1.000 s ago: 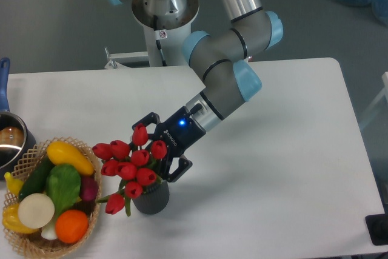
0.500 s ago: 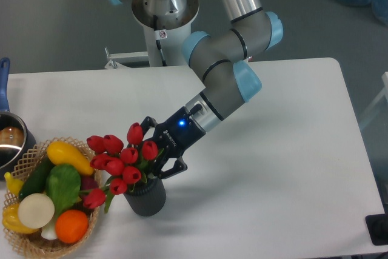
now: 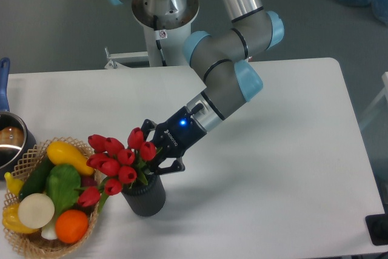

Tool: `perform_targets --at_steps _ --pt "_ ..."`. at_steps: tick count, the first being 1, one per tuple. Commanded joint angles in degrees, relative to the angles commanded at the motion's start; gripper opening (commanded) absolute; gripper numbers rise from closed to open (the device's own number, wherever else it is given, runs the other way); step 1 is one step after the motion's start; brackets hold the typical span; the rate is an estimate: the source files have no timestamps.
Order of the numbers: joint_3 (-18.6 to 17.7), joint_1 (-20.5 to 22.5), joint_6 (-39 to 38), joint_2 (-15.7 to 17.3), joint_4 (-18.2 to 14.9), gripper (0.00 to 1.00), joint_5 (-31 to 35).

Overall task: Pick up the flowers from the vase
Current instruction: 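Close the gripper on the tulip stems, then lift the gripped tulips straight up out of the grey vase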

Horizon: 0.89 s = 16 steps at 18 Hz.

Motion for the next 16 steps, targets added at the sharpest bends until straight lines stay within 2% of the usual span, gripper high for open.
perform_targets --at_steps 16 --pt "-0.1 1.3 -3.0 1.2 0.0 0.34 -4.7"
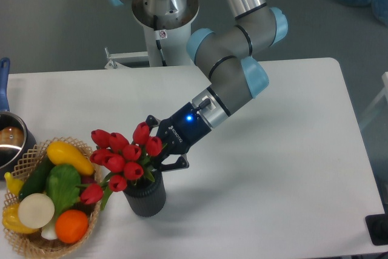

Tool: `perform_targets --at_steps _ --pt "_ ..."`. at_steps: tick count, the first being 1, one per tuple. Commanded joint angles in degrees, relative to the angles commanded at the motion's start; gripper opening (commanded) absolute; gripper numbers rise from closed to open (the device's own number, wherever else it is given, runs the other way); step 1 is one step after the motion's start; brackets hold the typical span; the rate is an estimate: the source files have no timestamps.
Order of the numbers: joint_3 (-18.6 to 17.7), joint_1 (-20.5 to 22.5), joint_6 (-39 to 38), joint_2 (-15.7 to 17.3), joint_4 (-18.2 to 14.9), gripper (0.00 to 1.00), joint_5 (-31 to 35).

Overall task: Pick up the flowers from the vase
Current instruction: 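Lift the gripped tulips straight up out of the grey vase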

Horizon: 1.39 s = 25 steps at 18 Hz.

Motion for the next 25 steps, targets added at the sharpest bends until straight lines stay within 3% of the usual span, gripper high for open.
perform_targets --at_steps 12,25 --pt "0.1 2.2 -0.2 3.3 0.0 0.34 -7.9" --pt "0.8 3.1 -4.0 6.8 0.0 0.34 -11.2"
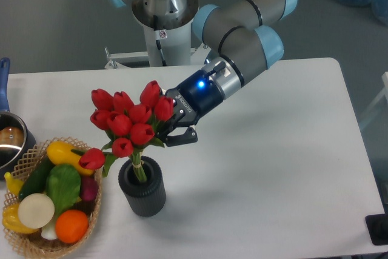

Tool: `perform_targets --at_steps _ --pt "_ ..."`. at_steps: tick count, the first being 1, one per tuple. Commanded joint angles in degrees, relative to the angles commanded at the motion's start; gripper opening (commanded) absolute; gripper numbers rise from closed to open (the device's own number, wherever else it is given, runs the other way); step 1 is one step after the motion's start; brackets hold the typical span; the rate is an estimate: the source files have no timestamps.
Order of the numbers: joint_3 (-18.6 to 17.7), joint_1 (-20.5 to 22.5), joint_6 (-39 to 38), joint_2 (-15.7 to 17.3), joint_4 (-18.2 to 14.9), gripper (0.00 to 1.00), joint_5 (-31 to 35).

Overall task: Pick up the flowers from the vase
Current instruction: 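Lift the gripped tulips straight up out of the grey vase, then carry the tulips up and away from the vase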

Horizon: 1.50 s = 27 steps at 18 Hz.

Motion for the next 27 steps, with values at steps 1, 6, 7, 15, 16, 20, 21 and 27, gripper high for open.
perform_targets --at_steps 1,6,7,15,16,20,21,27 --pt "0.0 0.1 0.0 0.2 0.0 0.34 -0.1" --pt "0.6 0.3 -1.2 0.4 0.0 0.34 -0.1" --pt "1.0 0.3 -1.9 0.4 0.0 0.34 -0.1" --pt "3.9 0.4 -7.9 1.8 0.0 0.34 -0.3" --pt "3.9 0.4 -8.0 2.1 -0.1 0.34 -0.3" --pt "3.9 0.3 -9.8 2.9 -0.1 0.34 -0.3" --pt "3.9 0.3 -9.8 3.0 0.0 0.34 -0.2" --pt "4.7 5.1 -11.6 3.6 -0.1 0.34 -0.1"
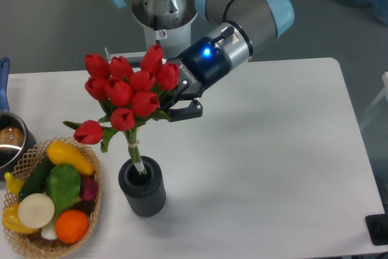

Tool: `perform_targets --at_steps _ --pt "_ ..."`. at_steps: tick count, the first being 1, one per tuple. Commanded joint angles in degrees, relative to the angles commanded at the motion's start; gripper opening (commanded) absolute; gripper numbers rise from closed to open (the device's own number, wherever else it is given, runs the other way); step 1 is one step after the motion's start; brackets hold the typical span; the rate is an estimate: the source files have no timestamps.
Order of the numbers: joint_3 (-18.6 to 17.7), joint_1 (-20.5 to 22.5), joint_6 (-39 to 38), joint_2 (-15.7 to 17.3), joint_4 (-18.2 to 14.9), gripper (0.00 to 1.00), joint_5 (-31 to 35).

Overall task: Pick up the flowers from the vase
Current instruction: 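Carry the tulips up and away from the vase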

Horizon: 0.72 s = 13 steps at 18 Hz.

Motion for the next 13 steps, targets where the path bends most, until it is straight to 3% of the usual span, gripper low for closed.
perform_targets --at_steps 6,13 --pt "0.9 11.1 -0.1 -0.3 0.0 0.34 0.2" --pt "1.1 20.6 0.7 -0.8 0.2 0.34 0.3"
